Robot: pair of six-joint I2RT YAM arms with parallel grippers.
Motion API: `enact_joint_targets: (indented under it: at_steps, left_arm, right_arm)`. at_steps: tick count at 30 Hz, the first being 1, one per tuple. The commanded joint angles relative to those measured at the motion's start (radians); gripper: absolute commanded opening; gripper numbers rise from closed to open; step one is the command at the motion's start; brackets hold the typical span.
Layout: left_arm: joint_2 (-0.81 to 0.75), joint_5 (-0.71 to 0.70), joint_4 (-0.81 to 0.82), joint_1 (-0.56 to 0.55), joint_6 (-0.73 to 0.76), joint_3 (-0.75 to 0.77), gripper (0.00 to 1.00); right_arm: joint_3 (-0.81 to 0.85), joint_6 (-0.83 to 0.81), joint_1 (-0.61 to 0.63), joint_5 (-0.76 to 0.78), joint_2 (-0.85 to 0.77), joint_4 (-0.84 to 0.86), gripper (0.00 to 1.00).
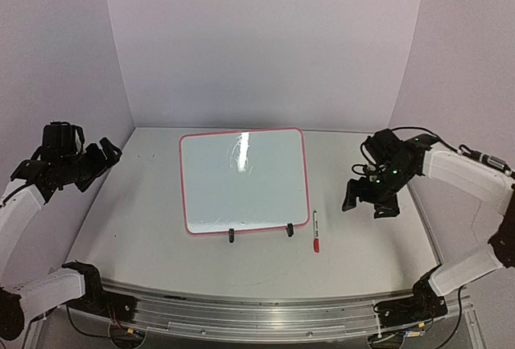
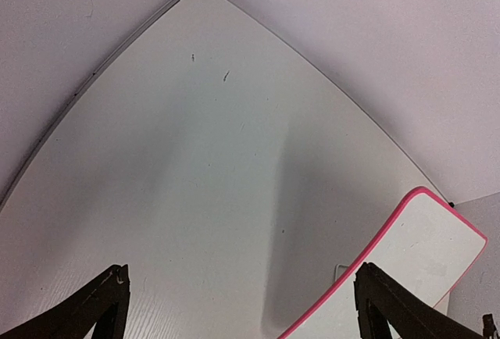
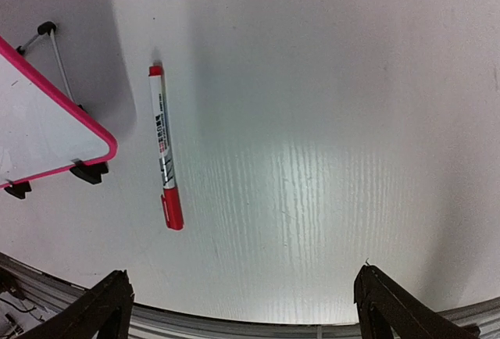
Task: Write a sentence on the whiteboard
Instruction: Pick up the whiteboard marker from the center of the board.
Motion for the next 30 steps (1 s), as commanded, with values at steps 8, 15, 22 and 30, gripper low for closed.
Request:
enact_joint_targets:
  at_steps: [8, 15, 22, 30]
  left_arm:
    - [-0.007, 0.006, -0.017, 0.0, 0.004, -0.039, 1.0]
    - [-0.023, 0.012, -0.017, 0.0, -0.008, -0.055, 1.0]
    - [-0.035, 0.014, -0.018, 0.0, -0.014, -0.061, 1.0]
    - [-0.035, 0.018, -0.022, 0.001, -0.016, -0.074, 1.0]
  right_arm:
    - [0.082, 0.044, 0.14, 0.036, 0.317, 0.226, 0.79]
    - [0.049, 0.06, 0.149, 0.015, 0.372, 0.324, 0.61]
    - [0.066, 0.058, 0.168, 0.016, 0.437, 0.334, 0.51]
    - [0.092, 0.063, 0.194, 0.018, 0.508, 0.343, 0.37]
